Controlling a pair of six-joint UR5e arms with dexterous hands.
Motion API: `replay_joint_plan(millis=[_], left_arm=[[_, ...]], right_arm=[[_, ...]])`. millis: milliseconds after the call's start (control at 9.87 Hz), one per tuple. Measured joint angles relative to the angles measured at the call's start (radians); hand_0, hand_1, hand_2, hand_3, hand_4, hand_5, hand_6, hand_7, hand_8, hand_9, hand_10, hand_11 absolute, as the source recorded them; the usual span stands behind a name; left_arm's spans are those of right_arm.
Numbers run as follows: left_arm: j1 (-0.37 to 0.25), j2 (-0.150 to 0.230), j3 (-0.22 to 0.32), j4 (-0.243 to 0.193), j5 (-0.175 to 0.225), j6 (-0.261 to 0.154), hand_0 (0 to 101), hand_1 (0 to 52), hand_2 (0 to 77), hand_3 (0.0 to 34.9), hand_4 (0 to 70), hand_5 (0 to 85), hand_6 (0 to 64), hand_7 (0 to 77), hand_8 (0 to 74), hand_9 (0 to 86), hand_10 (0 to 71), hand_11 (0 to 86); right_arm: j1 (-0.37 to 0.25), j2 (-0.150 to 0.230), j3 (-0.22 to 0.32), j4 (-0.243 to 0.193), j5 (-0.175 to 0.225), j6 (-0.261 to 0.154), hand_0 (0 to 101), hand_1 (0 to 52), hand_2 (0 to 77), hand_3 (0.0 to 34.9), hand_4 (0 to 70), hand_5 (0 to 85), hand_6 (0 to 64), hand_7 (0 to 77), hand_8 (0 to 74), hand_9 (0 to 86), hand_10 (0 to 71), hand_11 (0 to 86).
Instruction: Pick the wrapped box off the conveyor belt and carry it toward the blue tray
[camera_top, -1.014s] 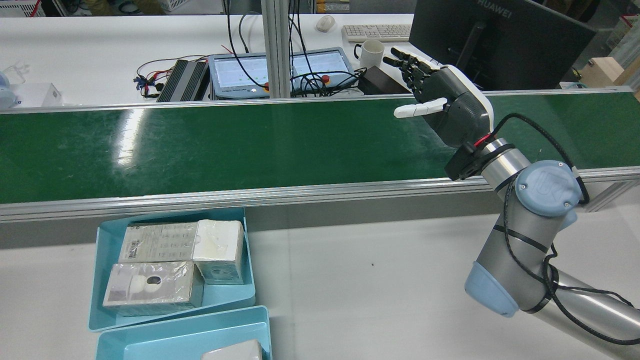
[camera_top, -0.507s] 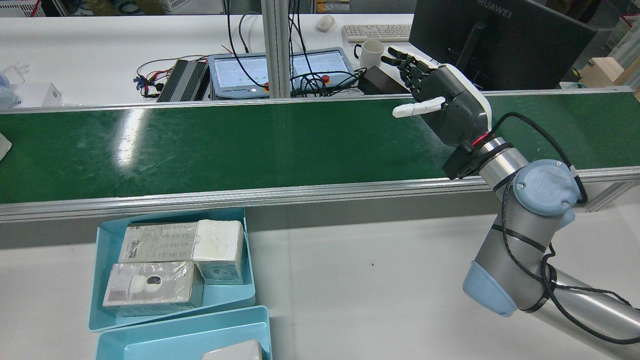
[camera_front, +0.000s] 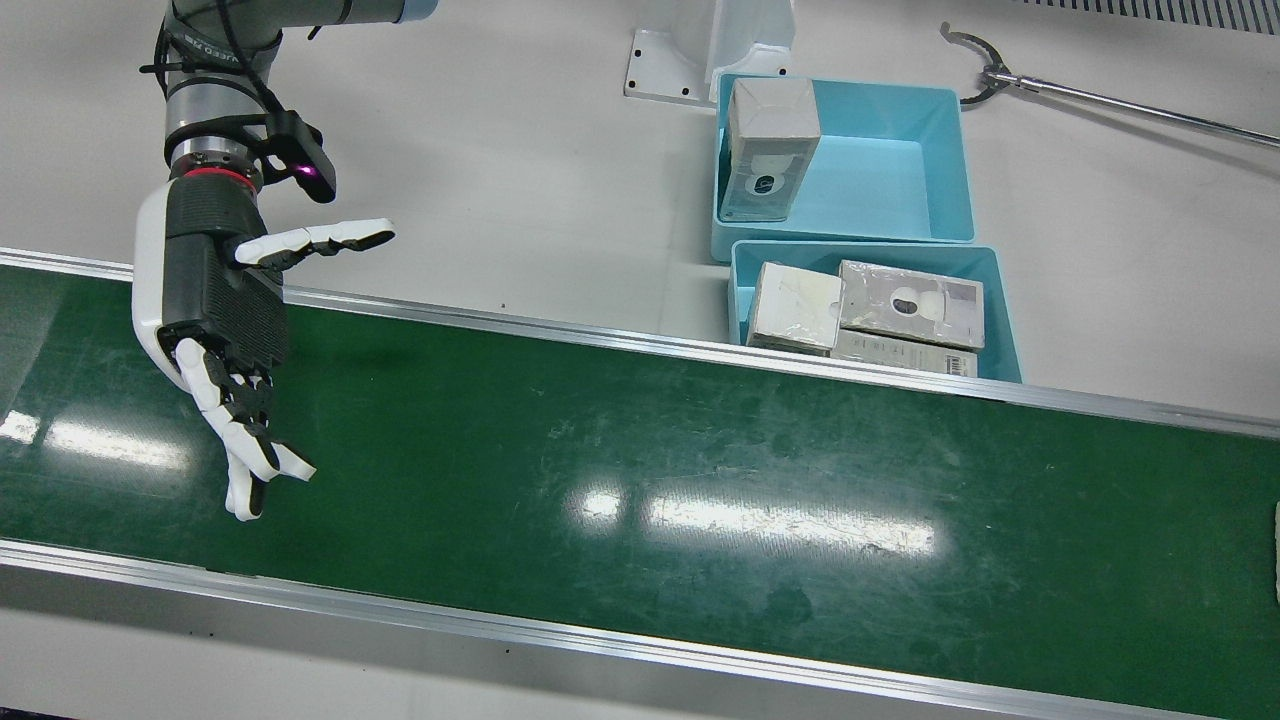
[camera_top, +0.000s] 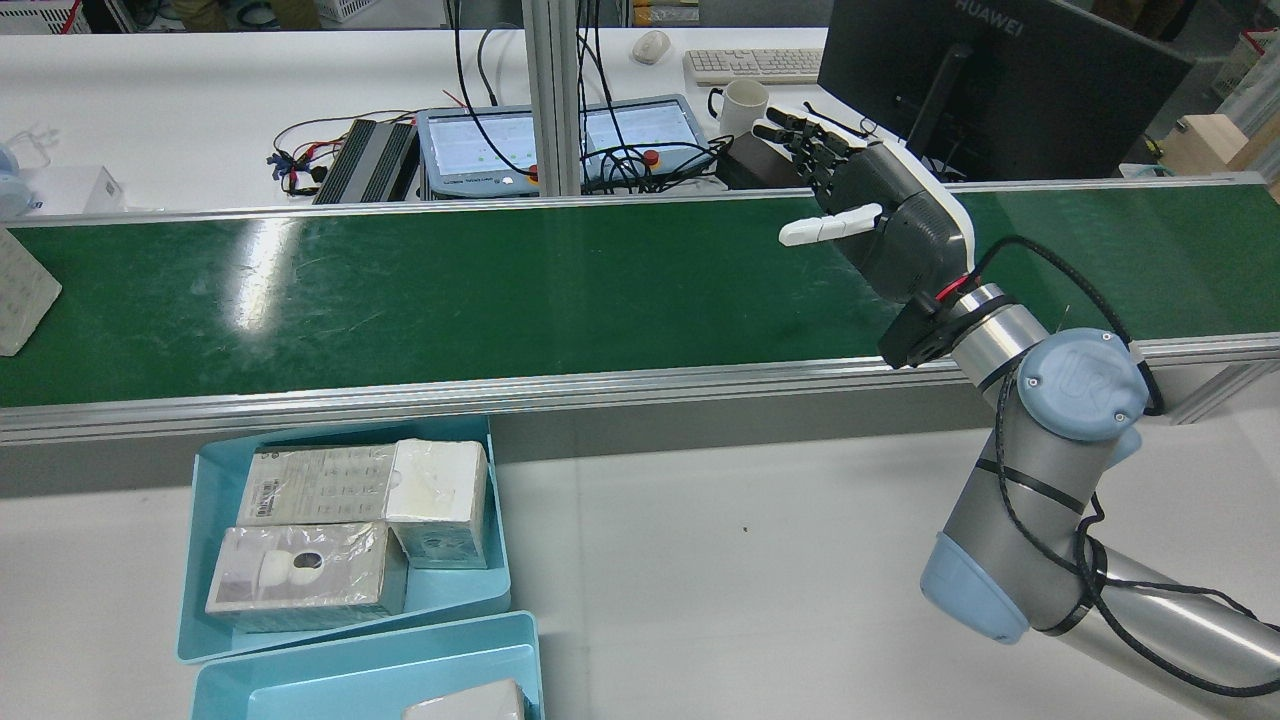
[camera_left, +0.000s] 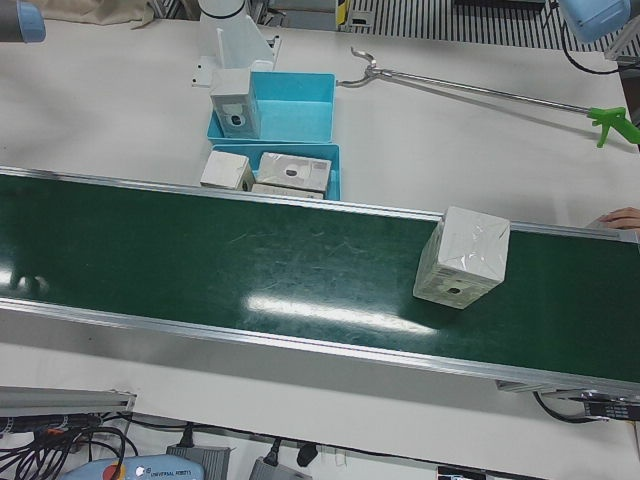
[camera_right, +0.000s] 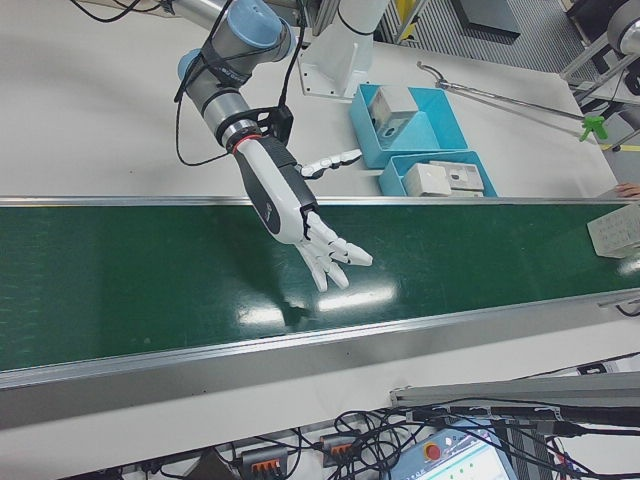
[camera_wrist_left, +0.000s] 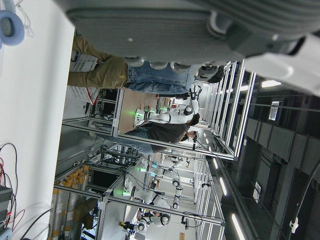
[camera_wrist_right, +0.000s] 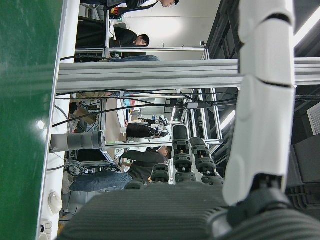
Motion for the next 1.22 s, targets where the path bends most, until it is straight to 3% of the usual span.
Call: replay_joint_plan(millis=[608, 1216], left_arm=[[0.000, 0.000, 0.000, 0.000, 0.000, 0.000, 0, 0.0, 0.5, 0.0, 0.5, 1.1, 0.5, 0.5, 0.5, 0.0, 0.5, 0.0], [0.000, 0.000, 0.000, 0.000, 0.000, 0.000, 0, 0.0, 0.5, 0.0, 0.5, 1.1, 0.5, 0.5, 0.5, 0.0, 0.0, 0.0]], right_arm=[[-0.001, 0.027, -0.021, 0.000, -0.003, 0.004, 48, 12.5, 8.2, 0.0, 13.1, 11.5, 7.1, 19.6, 4.4, 6.0, 0.0, 1.1], [-0.003, 0.031, -0.026, 0.001, -0.003, 0.004, 48, 12.5, 7.1, 0.0, 13.6, 11.5, 7.1, 18.5, 4.4, 6.0, 0.0, 1.1]])
